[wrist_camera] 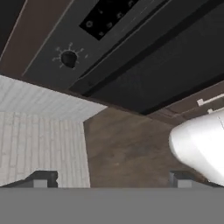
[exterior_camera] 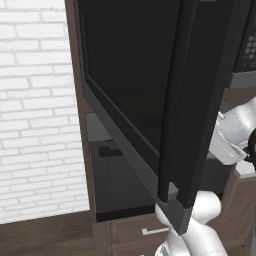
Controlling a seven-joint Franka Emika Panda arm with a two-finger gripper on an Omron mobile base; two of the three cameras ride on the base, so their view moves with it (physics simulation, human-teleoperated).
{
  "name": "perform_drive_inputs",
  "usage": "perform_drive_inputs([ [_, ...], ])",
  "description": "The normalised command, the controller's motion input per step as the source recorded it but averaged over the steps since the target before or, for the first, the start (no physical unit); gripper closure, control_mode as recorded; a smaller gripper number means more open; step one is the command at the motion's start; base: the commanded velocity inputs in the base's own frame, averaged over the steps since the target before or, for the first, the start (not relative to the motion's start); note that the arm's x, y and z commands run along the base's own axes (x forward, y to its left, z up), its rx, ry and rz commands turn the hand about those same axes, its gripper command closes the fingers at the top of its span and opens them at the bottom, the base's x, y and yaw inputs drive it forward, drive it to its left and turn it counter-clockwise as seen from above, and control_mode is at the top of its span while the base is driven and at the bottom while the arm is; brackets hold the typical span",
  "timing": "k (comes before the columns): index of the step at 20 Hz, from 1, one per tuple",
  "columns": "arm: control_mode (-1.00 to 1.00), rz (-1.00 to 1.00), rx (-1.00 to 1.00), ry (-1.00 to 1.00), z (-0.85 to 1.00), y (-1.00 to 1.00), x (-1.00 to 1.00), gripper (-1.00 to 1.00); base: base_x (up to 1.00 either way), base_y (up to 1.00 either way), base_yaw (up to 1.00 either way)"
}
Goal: Open the microwave, place the bowl with waffle inside the microwave, then close the microwave door and turn it on.
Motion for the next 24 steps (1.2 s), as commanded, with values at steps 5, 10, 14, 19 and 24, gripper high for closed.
perform_drive_inputs([
  [5, -1.0, -0.43, -0.05, 0.01, -0.85, -1.0, 0.23, -1.0, 0.0, 0.0, 0.0],
  [10, -1.0, -0.48, 0.0, 0.01, -0.65, -1.0, 0.08, -1.0, 0.0, 0.0, 0.0],
  [14, -1.0, -0.47, 0.01, 0.05, -0.37, -1.0, 0.19, -1.0, 0.0, 0.0, 0.0],
  [19, -1.0, -0.43, 0.0, 0.16, -0.23, -1.0, 0.18, -1.0, 0.0, 0.0, 0.0],
  [24, -1.0, -0.34, 0.08, 0.2, -0.13, -1.0, 0.17, -1.0, 0.0, 0.0, 0.0],
])
